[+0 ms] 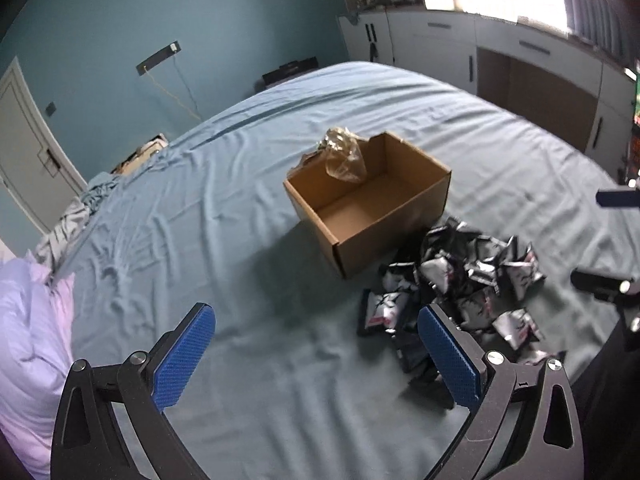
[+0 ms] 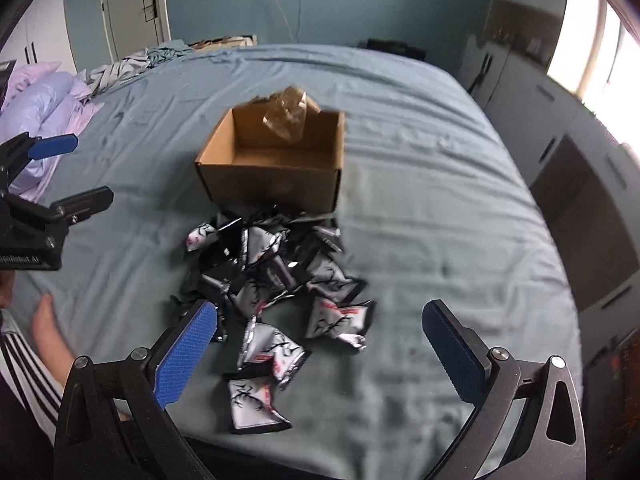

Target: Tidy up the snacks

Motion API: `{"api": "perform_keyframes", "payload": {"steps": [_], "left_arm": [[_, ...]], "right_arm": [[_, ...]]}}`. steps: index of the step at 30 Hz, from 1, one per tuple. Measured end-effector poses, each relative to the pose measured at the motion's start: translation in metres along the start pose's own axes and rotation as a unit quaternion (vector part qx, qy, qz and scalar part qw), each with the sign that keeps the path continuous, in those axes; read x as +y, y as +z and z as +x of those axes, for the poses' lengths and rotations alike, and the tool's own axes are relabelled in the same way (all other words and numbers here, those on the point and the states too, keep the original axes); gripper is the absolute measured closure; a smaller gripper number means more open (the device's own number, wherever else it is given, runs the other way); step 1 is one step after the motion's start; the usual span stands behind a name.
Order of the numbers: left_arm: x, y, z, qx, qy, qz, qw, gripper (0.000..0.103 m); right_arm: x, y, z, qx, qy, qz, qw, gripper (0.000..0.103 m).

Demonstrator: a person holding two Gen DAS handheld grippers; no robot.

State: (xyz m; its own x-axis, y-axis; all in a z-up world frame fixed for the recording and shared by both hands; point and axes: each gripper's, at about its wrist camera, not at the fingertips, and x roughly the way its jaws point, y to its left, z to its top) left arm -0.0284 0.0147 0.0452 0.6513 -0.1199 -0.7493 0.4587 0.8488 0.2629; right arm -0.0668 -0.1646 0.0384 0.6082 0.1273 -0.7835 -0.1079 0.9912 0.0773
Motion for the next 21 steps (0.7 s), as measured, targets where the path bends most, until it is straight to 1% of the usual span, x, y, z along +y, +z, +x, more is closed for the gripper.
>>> {"api": "perform_keyframes", "payload": {"steps": [2, 4, 7, 10, 11, 12, 13, 15, 16, 17, 18, 21], "left_arm": [[-0.001, 0.000, 0.005, 0.008, -0.001, 0.004, 1.0000, 0.000], [-0.002, -0.001, 0.009, 0.020, -0.009, 0.005, 0.9997, 0.000], [-0.001, -0.002, 0.012, 0.026, -0.017, 0.002, 0.9995, 0.000], [0.000, -0.004, 0.014, 0.029, -0.010, 0.000, 0.9995, 0.000], [0.001, -0.004, 0.015, 0.031, -0.005, -0.001, 0.9995, 0.000], [0.002, -0.004, 0.016, 0.032, -0.003, -0.002, 0.9995, 0.000], [0.004, -0.004, 0.017, 0.033, -0.001, -0.005, 0.9994, 0.000], [0.006, -0.004, 0.017, 0.034, -0.001, -0.010, 0.9994, 0.000], [0.008, -0.004, 0.018, 0.035, -0.003, -0.014, 0.9993, 0.000], [0.009, -0.004, 0.018, 0.036, -0.005, -0.019, 0.9992, 0.000], [0.011, -0.004, 0.019, 0.038, -0.007, -0.022, 0.9990, 0.000], [0.013, -0.006, 0.022, 0.046, -0.006, -0.025, 0.9986, 0.000]], "right_arm": [[0.000, 0.002, 0.002, -0.003, -0.018, -0.005, 1.000, 0.000], [0.002, 0.003, 0.009, 0.002, -0.030, -0.014, 0.999, 0.000], [0.005, 0.004, 0.014, 0.013, -0.015, -0.017, 1.000, 0.000], [0.000, 0.006, 0.017, 0.022, -0.004, -0.002, 1.000, 0.000], [-0.004, 0.006, 0.019, 0.032, 0.004, 0.004, 0.999, 0.000], [-0.006, 0.007, 0.023, 0.049, 0.014, 0.012, 0.999, 0.000], [-0.009, 0.008, 0.031, 0.076, 0.031, 0.020, 0.996, 0.000], [-0.010, 0.006, 0.051, 0.146, 0.057, 0.030, 0.987, 0.000], [-0.009, 0.002, 0.066, 0.199, 0.070, 0.032, 0.977, 0.000], [-0.007, -0.003, 0.079, 0.243, 0.079, 0.034, 0.966, 0.000], [-0.005, -0.006, 0.088, 0.273, 0.085, 0.037, 0.958, 0.000], [0.003, -0.006, 0.105, 0.311, 0.081, 0.026, 0.946, 0.000]]}}
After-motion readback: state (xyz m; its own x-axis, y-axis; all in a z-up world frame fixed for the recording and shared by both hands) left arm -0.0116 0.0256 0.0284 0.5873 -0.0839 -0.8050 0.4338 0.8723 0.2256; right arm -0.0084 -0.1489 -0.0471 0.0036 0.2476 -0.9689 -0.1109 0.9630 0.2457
